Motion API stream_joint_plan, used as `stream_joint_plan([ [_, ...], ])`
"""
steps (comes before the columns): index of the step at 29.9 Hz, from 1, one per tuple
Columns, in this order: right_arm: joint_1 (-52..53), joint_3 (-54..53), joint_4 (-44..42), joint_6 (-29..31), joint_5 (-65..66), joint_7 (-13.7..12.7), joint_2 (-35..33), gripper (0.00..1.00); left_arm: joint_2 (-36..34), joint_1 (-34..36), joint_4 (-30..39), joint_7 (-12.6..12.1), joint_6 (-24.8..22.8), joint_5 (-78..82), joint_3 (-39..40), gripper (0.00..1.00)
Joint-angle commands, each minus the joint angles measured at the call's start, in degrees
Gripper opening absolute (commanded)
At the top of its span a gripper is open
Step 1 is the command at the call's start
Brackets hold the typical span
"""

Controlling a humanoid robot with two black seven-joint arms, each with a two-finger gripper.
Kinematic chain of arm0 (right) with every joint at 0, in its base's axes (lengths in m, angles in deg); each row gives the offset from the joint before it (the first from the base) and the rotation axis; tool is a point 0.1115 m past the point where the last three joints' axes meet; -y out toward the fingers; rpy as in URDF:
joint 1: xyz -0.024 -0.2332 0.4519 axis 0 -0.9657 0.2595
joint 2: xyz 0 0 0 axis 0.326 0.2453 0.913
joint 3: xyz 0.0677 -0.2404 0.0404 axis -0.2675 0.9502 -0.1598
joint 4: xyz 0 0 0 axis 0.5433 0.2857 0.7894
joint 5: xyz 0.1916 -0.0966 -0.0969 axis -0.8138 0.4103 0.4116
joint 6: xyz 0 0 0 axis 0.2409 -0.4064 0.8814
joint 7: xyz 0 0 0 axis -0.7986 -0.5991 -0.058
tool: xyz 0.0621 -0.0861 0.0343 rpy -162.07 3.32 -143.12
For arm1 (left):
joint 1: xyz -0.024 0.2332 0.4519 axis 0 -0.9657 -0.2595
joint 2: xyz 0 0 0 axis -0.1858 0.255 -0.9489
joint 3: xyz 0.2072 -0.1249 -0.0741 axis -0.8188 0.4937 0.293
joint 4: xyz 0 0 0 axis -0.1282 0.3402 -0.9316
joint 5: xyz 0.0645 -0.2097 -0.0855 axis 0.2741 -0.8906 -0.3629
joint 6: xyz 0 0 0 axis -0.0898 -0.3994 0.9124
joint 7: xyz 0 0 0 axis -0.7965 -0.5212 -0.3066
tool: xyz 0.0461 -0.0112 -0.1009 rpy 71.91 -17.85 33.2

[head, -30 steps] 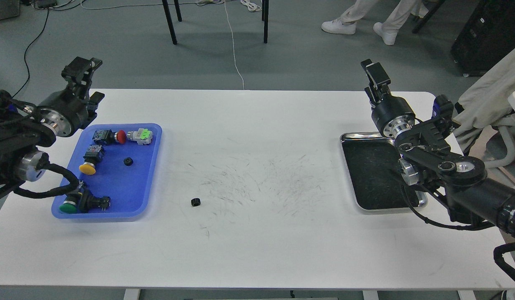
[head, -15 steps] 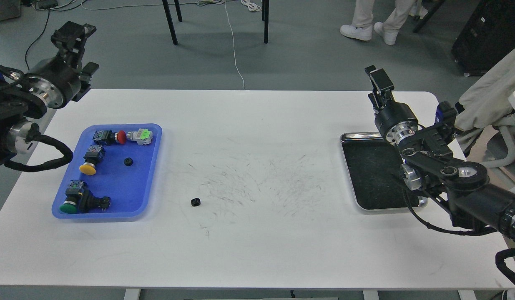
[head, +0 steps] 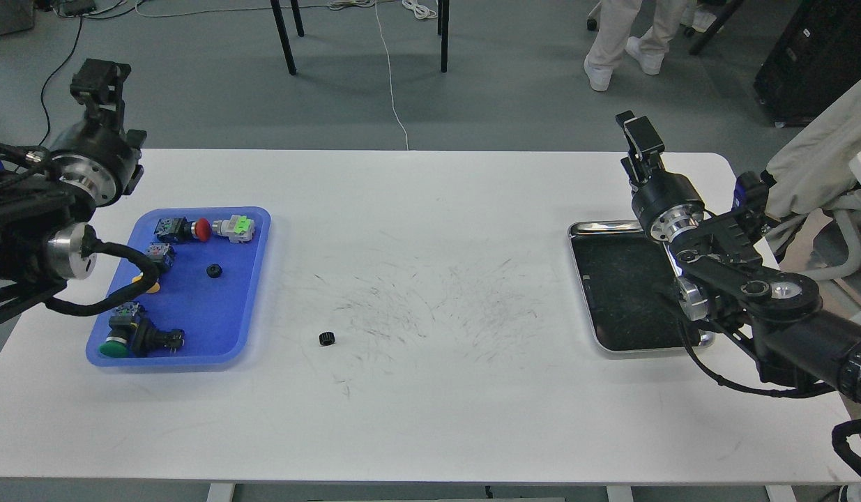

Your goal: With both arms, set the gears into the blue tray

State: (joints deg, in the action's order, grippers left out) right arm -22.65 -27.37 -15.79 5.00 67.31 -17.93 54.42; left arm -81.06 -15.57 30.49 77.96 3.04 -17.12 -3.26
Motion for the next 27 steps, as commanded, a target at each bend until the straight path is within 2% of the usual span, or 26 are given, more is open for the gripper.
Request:
stream_joint_plan([
  [1, -0.3, -0.4, 0.1, 0.0, 0.0, 0.0, -0.4, 0.92, -1.2, 2.7, 3.0, -0.3, -0.9, 9.6, -6.3, 0.97],
  [5, -0.8, -0.3, 0.4, 0.1, 0.0, 0.0, -1.5, 0.93, -3.2, 8.3, 6.4, -1.8, -3.1, 14.5, -14.2, 0.97],
  [8, -1.4, -0.4, 0.8, 0.5, 0.0, 0.0, -2.6, 0.93, -1.8, 13.5, 6.6, -1.3, -3.8, 19.7, -25.4, 0.97],
  [11, -2.3, -0.4, 0.9, 1.0, 0.0, 0.0, -3.4, 0.93, -0.6, 17.2, 6.5, -1.1, -3.8, 28.9, -31.8, 0.97],
  [13, -2.9, -0.4, 0.9, 1.1, 0.0, 0.0, -3.6, 0.93, -0.6, 18.3, 6.3, -1.1, -4.0, 33.4, -33.2, 0.97],
  [18, -3.1, -0.4, 0.9, 2.3, 0.0, 0.0, -4.2, 0.93, -0.4, 20.7, 5.8, -0.8, -7.9, 42.8, -37.1, 0.97],
  [20, -3.1, -0.4, 0.8, 2.6, 0.0, 0.0, -4.3, 0.93, 0.1, 21.3, 5.1, -0.8, -7.4, 47.1, -39.3, 0.97],
  [27, -3.1, -0.4, 0.6, 3.5, 0.0, 0.0, -4.4, 0.93, 0.5, 23.9, 2.2, -0.7, -6.7, 54.5, -38.5, 0.96],
])
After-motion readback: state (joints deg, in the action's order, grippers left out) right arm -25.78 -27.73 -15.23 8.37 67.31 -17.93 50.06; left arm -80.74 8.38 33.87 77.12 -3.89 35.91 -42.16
